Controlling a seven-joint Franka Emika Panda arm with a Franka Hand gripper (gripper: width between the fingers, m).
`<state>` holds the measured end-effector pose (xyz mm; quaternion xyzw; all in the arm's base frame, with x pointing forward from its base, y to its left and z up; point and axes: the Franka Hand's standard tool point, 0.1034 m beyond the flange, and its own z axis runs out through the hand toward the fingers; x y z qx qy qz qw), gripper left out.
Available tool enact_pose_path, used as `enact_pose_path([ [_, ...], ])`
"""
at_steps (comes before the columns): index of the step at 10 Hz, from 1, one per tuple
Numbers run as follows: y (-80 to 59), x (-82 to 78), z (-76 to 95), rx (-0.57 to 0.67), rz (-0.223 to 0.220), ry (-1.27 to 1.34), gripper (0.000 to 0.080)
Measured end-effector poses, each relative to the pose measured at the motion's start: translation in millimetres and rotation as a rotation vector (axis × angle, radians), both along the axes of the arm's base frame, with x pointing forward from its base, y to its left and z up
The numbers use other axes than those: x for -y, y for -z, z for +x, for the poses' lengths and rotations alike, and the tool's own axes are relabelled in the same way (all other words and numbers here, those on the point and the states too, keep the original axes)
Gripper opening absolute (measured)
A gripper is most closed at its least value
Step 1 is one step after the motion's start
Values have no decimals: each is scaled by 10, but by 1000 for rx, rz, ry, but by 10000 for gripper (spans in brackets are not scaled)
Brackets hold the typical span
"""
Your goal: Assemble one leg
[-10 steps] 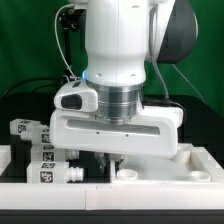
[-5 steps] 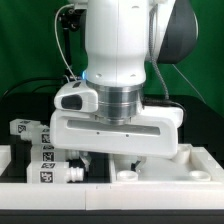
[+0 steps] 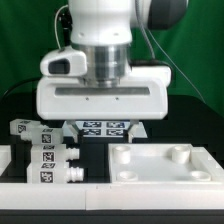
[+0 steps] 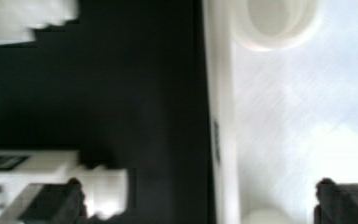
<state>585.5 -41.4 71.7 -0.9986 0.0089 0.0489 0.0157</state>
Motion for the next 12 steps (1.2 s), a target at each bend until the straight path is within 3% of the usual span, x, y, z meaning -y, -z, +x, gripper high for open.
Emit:
enact_pose_path([
  [6,15,8,-12,-8,-2,13,649],
  [8,-69,168,-28,-48,-27,208,649],
  [10,-97,204,-48,-98,-23,405,649],
  [12,-97,212,-44,-93,-15,425,649],
])
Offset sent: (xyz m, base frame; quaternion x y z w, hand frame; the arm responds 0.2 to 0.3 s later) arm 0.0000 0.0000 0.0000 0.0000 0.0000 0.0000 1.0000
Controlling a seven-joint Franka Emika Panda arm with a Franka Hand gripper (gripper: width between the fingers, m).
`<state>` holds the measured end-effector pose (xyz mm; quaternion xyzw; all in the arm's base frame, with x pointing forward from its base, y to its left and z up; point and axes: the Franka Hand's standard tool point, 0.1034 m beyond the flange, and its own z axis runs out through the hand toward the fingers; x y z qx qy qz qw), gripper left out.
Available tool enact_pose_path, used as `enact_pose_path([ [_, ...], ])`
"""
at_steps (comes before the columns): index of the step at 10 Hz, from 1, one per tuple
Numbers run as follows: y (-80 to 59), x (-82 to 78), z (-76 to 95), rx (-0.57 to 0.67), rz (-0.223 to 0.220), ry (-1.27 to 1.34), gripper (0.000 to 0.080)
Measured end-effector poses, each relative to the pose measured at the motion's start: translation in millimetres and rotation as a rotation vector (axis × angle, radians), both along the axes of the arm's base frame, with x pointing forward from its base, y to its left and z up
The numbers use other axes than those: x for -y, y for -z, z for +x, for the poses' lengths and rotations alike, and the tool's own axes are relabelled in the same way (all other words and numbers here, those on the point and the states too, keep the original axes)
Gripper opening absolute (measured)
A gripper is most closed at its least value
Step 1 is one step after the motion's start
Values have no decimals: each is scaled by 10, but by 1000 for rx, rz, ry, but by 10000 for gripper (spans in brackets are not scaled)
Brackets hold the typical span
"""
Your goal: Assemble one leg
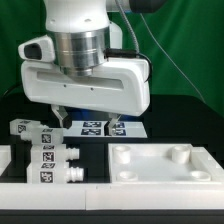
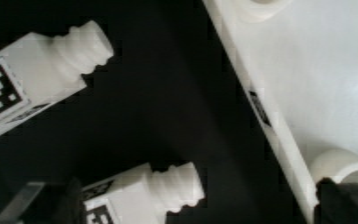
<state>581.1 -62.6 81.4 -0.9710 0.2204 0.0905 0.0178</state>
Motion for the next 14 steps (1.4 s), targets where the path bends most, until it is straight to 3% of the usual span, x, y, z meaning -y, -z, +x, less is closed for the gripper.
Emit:
enact_pose_path([
  [4,-33,43,-5,-36,8,100,649],
  [7,-23,312,-17,-40,83,170,649],
  [12,-6,294,13,-7,66,182,649],
  [14,-2,363,-12,-47,56,498,649],
])
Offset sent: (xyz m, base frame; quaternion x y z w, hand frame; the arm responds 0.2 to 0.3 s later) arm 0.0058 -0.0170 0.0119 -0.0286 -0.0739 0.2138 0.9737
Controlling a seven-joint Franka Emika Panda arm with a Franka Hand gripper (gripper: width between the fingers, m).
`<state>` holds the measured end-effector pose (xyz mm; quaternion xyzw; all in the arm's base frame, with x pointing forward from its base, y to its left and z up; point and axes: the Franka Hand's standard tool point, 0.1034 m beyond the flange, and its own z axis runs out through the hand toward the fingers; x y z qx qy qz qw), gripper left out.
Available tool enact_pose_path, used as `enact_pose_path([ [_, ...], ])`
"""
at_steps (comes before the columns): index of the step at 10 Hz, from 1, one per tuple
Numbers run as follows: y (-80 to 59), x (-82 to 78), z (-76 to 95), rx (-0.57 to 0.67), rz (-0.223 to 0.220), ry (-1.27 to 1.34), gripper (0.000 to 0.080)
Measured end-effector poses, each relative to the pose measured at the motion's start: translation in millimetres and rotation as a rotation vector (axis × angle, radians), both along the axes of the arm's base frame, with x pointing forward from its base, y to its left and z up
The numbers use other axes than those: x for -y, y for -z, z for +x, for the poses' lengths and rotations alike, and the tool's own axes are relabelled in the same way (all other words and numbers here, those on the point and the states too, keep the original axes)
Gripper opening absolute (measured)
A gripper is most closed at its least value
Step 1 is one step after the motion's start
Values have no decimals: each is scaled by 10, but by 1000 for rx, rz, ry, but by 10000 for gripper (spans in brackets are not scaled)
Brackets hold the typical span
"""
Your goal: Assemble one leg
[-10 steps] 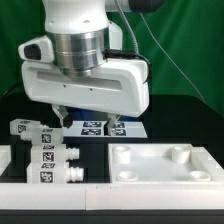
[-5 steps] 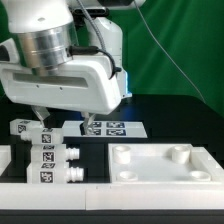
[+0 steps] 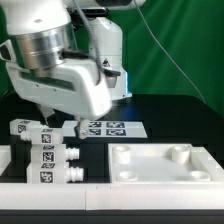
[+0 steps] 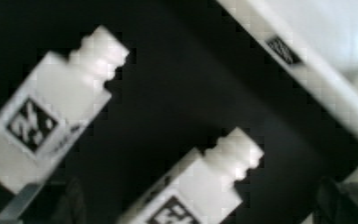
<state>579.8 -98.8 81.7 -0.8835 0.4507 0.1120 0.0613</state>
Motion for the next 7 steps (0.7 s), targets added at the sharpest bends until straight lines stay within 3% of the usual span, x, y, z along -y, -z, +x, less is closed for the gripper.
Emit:
enact_pose_path([
  [1,28,28,-2,-15,1,205,649],
  [2,44,91,-2,-4,29,310,649],
  [3,51,126,4,-11,13,388,649],
  [5,58,86,-4,-26,16,410,649],
  [7,78,155,-61,-34,55,464,649],
])
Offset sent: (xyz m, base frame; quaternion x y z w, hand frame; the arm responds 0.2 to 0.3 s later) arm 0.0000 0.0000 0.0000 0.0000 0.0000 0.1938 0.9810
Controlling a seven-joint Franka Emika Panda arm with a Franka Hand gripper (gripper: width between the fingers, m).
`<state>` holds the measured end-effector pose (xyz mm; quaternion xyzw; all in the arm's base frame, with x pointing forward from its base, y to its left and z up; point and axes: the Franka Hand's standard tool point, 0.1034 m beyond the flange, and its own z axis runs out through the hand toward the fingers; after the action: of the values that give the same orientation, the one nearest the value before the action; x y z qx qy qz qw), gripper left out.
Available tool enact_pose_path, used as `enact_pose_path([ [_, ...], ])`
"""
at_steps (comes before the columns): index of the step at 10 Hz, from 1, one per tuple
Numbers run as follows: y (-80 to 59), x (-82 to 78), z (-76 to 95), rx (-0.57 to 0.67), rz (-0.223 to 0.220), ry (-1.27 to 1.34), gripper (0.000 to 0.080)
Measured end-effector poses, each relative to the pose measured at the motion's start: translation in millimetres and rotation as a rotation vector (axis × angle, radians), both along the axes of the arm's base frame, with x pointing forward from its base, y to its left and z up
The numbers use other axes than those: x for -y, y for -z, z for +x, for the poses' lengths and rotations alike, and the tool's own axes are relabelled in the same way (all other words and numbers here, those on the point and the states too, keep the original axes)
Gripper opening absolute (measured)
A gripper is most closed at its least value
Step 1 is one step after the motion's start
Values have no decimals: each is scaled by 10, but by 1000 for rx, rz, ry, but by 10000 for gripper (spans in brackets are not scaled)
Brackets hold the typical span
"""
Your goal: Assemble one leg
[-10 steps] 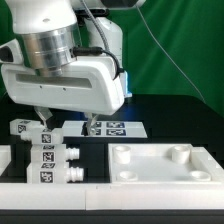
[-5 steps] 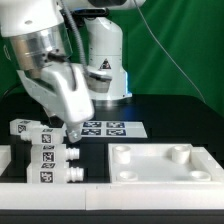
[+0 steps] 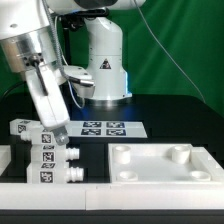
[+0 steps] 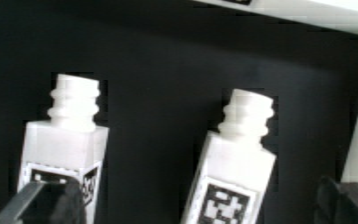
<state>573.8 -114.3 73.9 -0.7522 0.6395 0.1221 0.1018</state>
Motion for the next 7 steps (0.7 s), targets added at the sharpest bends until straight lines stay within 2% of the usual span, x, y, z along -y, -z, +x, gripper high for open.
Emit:
enact_pose_path([
  [1,25,57,-100,15,38,-5,649],
  [3,116,261,-347,12,185,44,649],
  [4,175,350,-416,-5,233,54,649],
  [6,193,378,-467,-45,310,46,649],
  [7,215,403,-529,-75,380,49,649],
])
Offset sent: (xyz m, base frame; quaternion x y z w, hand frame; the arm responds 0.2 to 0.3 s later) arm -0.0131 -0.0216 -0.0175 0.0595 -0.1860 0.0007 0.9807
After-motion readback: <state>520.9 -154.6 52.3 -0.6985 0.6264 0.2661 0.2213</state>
